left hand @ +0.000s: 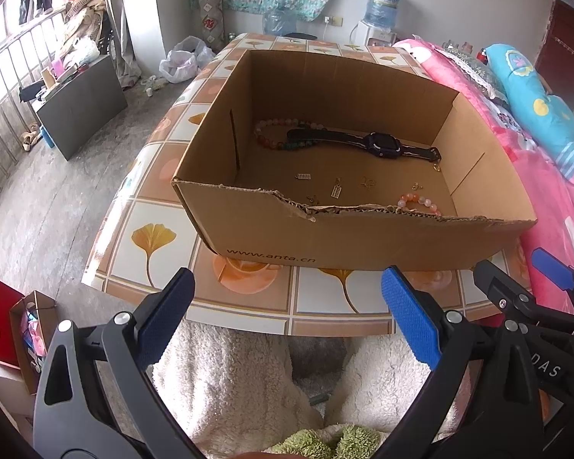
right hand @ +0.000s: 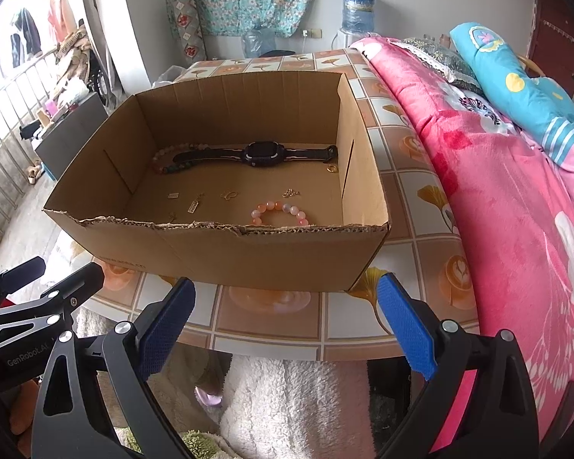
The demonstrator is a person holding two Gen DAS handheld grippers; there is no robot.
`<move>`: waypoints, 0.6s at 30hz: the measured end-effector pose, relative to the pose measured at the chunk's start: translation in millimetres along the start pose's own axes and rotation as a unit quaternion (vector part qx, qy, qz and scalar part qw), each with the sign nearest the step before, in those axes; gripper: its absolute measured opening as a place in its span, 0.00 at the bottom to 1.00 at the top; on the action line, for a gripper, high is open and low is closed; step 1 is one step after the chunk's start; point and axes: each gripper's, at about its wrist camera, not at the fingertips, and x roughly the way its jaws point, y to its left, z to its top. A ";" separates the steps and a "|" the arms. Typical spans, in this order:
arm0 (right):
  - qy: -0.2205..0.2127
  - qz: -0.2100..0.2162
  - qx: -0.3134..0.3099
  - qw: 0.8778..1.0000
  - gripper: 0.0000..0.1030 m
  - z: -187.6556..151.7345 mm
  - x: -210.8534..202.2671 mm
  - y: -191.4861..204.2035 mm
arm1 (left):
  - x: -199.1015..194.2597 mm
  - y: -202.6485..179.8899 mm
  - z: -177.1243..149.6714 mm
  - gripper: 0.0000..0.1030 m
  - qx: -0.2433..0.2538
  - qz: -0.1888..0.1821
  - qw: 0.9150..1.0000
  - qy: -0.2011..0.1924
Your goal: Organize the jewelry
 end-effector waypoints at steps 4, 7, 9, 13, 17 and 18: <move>0.003 0.000 0.001 1.000 0.91 0.1 1.9 -0.1 | 1.2 0.4 0.4 0.92 -0.001 0.000 1.000 0.002; 0.005 0.000 0.002 1.000 0.91 0.0 3.4 0.0 | 2.5 0.9 1.3 0.92 -0.002 0.001 1.000 0.004; 0.004 0.000 0.002 1.000 0.91 0.2 3.7 0.2 | 2.8 1.3 1.7 0.92 -0.002 0.001 1.000 0.005; 0.007 -0.001 0.002 1.000 0.91 1.0 5.0 0.0 | 3.7 1.5 1.4 0.92 -0.003 0.002 1.000 0.006; 0.007 -0.002 0.001 1.000 0.91 2.0 5.2 0.2 | 4.1 2.0 1.2 0.92 -0.004 0.002 1.000 0.007; 0.008 -0.002 0.002 1.000 0.91 2.1 5.3 0.3 | 4.2 2.0 1.6 0.92 -0.004 0.002 1.000 0.007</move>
